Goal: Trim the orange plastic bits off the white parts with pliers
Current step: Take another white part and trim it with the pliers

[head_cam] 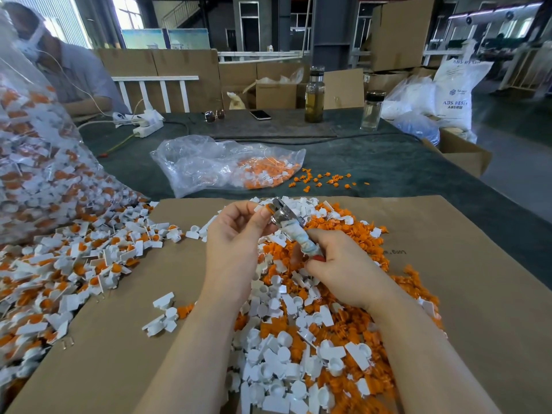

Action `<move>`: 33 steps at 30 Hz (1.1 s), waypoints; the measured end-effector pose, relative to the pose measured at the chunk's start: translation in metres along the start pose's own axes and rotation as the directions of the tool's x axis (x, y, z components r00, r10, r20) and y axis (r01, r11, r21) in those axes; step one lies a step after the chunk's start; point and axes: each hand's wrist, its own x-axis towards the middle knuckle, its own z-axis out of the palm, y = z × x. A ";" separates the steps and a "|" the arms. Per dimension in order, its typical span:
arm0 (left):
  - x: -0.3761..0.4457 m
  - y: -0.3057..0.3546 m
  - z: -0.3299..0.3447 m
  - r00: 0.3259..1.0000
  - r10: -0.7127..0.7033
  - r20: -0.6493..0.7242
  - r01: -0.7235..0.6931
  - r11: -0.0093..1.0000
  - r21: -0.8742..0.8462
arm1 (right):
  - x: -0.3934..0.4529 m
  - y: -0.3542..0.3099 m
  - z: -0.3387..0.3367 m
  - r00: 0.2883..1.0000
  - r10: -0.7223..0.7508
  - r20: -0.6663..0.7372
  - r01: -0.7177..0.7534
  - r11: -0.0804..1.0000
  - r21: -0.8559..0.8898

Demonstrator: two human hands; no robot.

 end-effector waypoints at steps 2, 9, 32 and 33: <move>0.001 0.000 -0.001 0.999 -0.037 0.000 0.037 0.999 -0.006 | 0.000 0.001 0.001 1.000 -0.008 -0.013 0.008 0.999 -0.038; 0.013 0.004 -0.022 0.879 -0.421 -0.223 0.283 0.838 -0.466 | 0.003 0.011 0.009 0.992 0.000 -0.125 -0.024 0.982 -0.186; 0.028 0.014 -0.075 0.744 -0.511 -0.431 0.241 0.807 -0.540 | 0.006 0.029 0.006 0.911 0.224 -0.346 -0.370 0.813 -0.449; 0.027 0.014 -0.067 0.782 -0.476 -0.403 0.350 0.870 -0.348 | 0.006 0.029 0.007 0.911 0.220 -0.350 -0.371 0.809 -0.456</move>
